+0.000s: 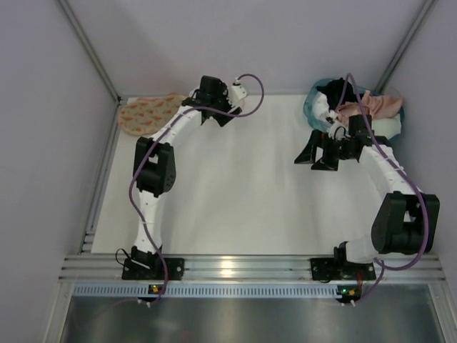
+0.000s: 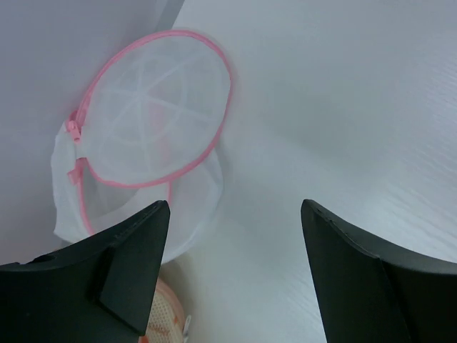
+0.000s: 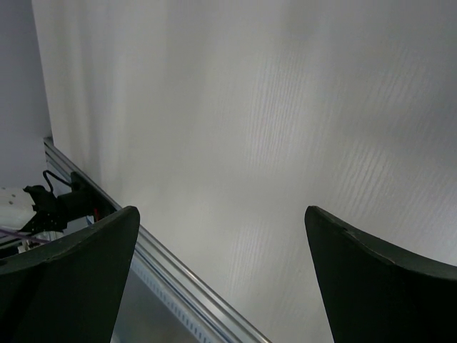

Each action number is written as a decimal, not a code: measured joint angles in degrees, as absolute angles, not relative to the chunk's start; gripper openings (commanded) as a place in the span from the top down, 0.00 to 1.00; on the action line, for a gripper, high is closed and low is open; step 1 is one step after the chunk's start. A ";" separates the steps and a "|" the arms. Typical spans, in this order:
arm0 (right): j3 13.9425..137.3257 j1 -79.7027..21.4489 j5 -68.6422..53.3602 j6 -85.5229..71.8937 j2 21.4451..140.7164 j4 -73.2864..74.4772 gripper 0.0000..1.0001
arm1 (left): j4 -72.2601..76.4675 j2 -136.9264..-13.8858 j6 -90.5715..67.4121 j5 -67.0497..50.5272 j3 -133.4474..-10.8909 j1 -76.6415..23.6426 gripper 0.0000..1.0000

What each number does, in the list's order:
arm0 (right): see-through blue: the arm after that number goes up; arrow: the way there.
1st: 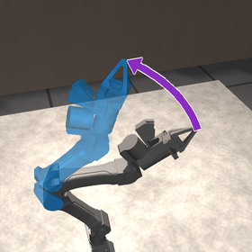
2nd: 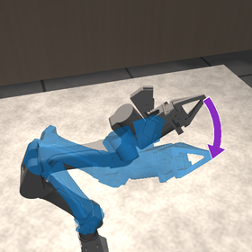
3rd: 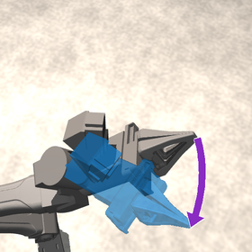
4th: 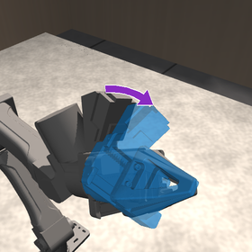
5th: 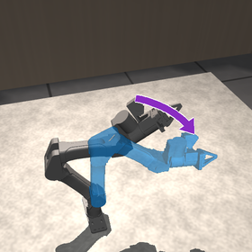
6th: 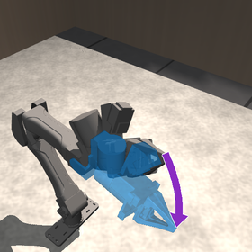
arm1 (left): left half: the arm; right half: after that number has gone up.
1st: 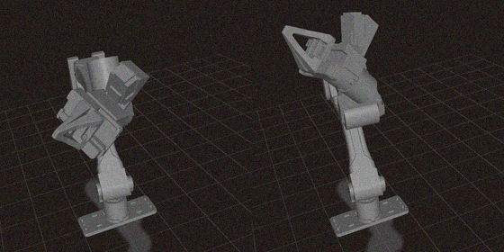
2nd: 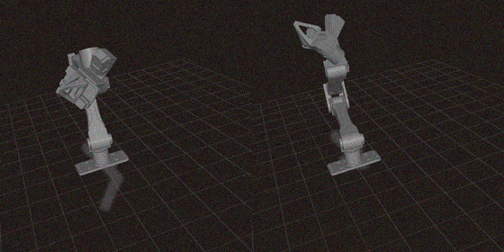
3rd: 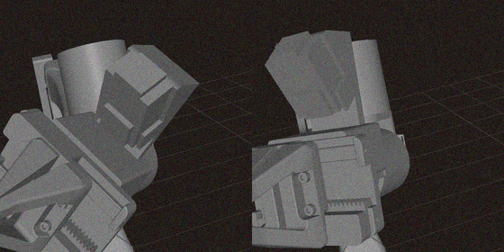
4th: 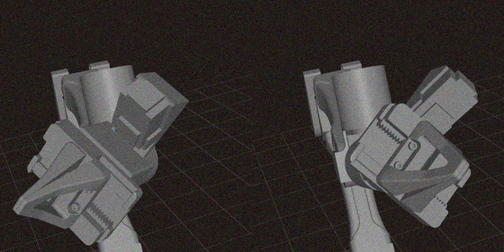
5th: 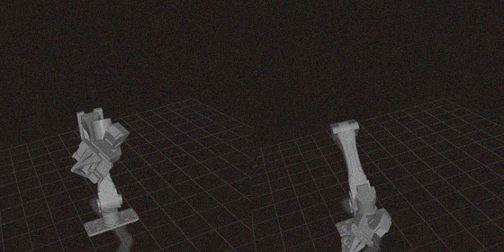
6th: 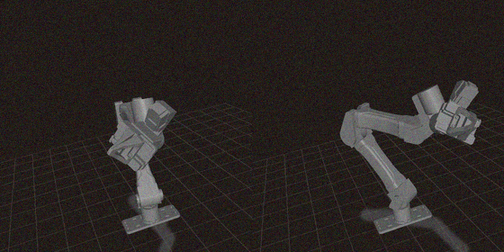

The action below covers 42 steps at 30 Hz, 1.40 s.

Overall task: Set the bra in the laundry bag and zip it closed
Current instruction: Move the laundry bag to the corner of the board, then move the laundry bag to the center of the board.

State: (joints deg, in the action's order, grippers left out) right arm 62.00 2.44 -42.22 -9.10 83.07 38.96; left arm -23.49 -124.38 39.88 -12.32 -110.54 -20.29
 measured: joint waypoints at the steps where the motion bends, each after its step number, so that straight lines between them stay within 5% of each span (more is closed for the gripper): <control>1: 61.93 2.44 -42.33 -9.15 83.05 38.96 0.01 | -22.85 -127.31 39.05 -11.44 -112.81 -20.71 0.20; 11: 61.45 2.46 -42.81 -9.17 82.81 38.89 0.01 | -20.05 -141.18 34.65 -2.63 -120.95 -17.82 0.31; 20: 61.54 2.57 -43.03 -9.17 82.85 38.94 0.01 | -15.73 -139.90 35.48 -3.81 -114.24 -18.48 0.64; 26: 61.52 3.42 -43.00 -9.10 82.72 38.94 0.02 | -15.51 -138.37 37.76 -5.69 -111.18 -20.29 1.00; 34: 62.57 6.98 -44.56 -7.81 82.13 39.33 0.04 | -16.40 -128.75 37.65 -11.40 -97.86 -23.38 1.00; 42: 63.59 7.11 -45.80 -0.27 79.35 39.00 0.12 | -26.85 -110.96 33.80 -30.57 -80.31 -29.10 1.00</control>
